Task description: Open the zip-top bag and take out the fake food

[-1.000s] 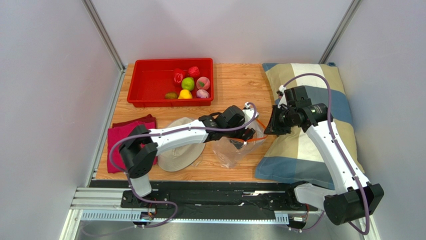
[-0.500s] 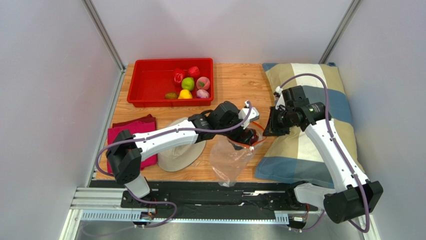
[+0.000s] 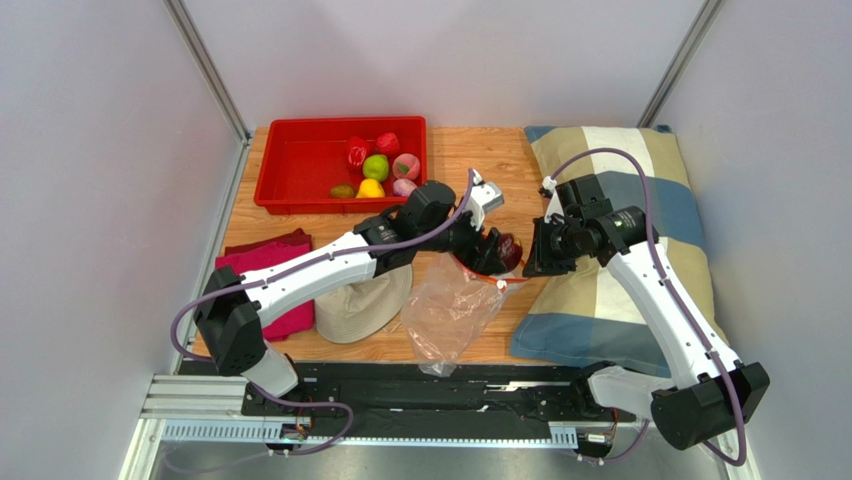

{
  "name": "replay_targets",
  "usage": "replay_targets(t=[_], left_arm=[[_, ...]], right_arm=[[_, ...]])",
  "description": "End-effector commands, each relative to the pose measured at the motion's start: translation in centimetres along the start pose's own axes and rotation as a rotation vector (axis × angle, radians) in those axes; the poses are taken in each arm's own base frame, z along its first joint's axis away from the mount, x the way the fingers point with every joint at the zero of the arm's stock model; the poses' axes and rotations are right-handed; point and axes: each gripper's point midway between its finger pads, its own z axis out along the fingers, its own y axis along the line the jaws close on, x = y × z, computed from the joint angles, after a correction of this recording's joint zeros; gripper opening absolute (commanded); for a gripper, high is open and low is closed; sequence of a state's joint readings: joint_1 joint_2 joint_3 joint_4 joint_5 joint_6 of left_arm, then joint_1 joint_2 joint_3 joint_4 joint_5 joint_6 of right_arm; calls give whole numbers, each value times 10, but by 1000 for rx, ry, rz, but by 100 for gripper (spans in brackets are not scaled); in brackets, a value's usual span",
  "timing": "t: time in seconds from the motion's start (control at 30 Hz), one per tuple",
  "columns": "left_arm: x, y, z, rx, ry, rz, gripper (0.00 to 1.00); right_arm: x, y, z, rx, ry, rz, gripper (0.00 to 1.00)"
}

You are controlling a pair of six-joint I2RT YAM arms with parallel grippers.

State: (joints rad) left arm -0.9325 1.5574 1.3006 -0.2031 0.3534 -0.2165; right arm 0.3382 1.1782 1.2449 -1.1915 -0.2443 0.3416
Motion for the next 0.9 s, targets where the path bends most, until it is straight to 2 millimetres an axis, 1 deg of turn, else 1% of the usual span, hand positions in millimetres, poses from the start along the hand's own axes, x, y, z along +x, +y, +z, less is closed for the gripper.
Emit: replay_targets(t=[0.0,0.03,0.07,0.1,0.13,0.17,0.2,0.23,0.27,0.3,0.33,0.37,0.4,0.43,0.47,0.5,0.53,0.57,0.6,0.63,0.67,0.7,0.73,0.77,0.8,0.83,0.87], left_arm=[[-76,7,-8,-65,-191,-74,0],[-85,10,-8,-82,-221,-123,0],[-89,16,-7,-102,-238,-149,0],[-96,23,-9,-106,-266,-173,0],[-107,21,-9,-84,-317,-199,0],[-110,19,-9,-48,-325,-210,0],[-127,16,-14,-5,-392,-196,0],[-132,14,-15,24,-403,-217,0],[-132,8,-13,78,-392,-220,0],[-144,0,-16,135,-434,-222,0],[-144,-1,-16,163,-439,-226,0],[-144,-8,-18,210,-438,-217,0],[-147,-11,-19,229,-450,-202,0],[-146,-11,-18,227,-446,-202,0],[-147,-8,-21,204,-448,-204,0],[-139,-1,-19,161,-418,-207,0],[-143,15,-23,77,-430,-216,0],[-144,26,-30,15,-429,-220,0],[-126,45,-31,-77,-359,-263,0],[-131,69,-41,-178,-377,-294,0],[-128,100,-53,-254,-378,-339,0],[-118,123,-60,-309,-353,-420,0],[-113,145,-63,-339,-336,-476,0],[-107,183,-81,-406,-346,-547,0],[-108,199,-90,-417,-361,-598,0],[-99,216,-90,-426,-354,-637,0],[-96,235,-97,-455,-374,-672,0]], right_arm=[[-6,6,-6,0,-19,-51,0],[-4,5,-5,1,-14,-56,0],[-4,3,-5,13,-17,-57,0],[-4,1,-7,22,-24,-62,0],[-3,-2,-7,38,-20,-60,0],[-4,-9,-8,78,-30,-56,0],[-5,-11,-11,91,-41,-59,0],[-6,-12,-13,101,-48,-61,0],[-8,-16,-15,124,-65,-51,0],[-12,-14,-20,120,-89,-50,0],[-17,-11,-21,110,-110,-55,0],[-21,-12,-24,120,-129,-48,0],[-23,-12,-26,125,-139,-37,0],[-28,-12,-28,122,-153,-25,0],[-29,-11,-28,115,-153,-24,0],[-30,-11,-27,111,-150,-19,0],[-29,-13,-24,113,-137,-13,0],[-28,-13,-22,111,-130,-13,0],[-27,-13,-22,108,-127,-15,0],[-26,-10,-22,92,-126,-17,0],[-26,-9,-21,85,-125,-20,0],[-26,-8,-21,80,-128,-23,0],[-27,-7,-22,70,-132,-29,0],[-27,-6,-20,68,-128,-27,0],[-28,-5,-21,62,-131,-30,0],[-29,-4,-20,58,-130,-32,0],[-29,-4,-19,60,-128,-30,0]])
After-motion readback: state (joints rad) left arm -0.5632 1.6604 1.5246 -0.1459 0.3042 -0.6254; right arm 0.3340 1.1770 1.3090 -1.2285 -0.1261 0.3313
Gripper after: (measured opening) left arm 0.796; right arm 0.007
